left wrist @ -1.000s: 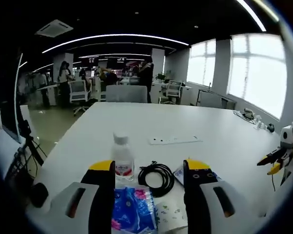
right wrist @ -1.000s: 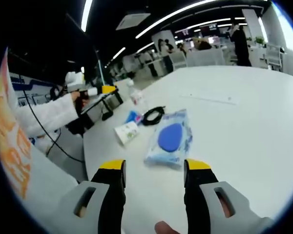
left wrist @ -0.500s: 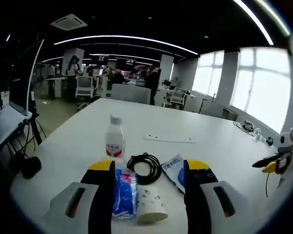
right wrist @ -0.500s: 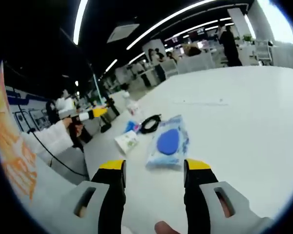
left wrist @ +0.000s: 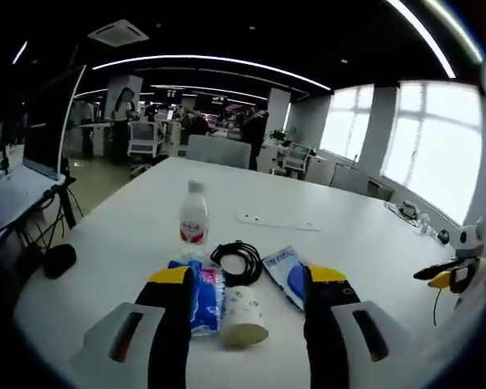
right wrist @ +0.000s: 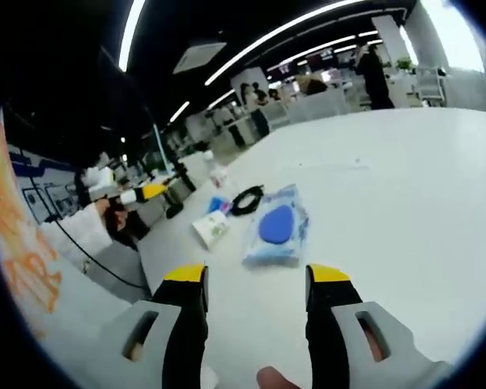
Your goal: Arrange the tabletop items into an orderly group along one side of the table until the central work area is clear of visible clutter.
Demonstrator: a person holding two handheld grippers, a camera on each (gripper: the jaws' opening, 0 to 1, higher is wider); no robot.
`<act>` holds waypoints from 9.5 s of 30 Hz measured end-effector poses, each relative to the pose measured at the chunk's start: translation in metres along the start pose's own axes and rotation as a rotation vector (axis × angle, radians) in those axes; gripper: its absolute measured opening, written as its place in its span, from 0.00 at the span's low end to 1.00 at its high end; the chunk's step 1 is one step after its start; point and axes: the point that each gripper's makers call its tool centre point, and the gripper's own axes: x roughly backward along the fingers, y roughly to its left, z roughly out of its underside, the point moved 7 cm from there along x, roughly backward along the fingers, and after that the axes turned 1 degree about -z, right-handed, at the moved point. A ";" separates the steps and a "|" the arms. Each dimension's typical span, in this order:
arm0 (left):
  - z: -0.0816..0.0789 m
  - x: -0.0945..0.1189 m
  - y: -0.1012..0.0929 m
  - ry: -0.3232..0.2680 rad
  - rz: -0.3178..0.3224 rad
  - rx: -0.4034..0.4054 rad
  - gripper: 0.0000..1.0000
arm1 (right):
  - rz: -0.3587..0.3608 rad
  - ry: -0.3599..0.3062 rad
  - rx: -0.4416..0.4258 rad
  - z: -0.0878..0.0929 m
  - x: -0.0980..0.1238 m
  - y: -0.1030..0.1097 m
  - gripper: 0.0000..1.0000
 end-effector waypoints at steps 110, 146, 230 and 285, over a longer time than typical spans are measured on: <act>0.042 -0.231 -0.056 0.597 0.243 -0.202 0.00 | 0.107 0.147 -0.614 0.007 -0.131 -0.064 0.00; 0.123 -0.124 -0.105 0.563 0.201 -0.110 0.15 | 0.284 0.195 -0.383 0.059 -0.057 -0.084 0.00; 0.051 -0.214 -0.040 0.575 0.088 -0.162 0.00 | 0.150 0.141 -0.211 -0.050 -0.170 -0.121 0.00; 0.001 -0.124 -0.059 0.251 0.068 -0.242 0.99 | 0.092 0.039 -0.021 -0.041 -0.097 -0.065 0.68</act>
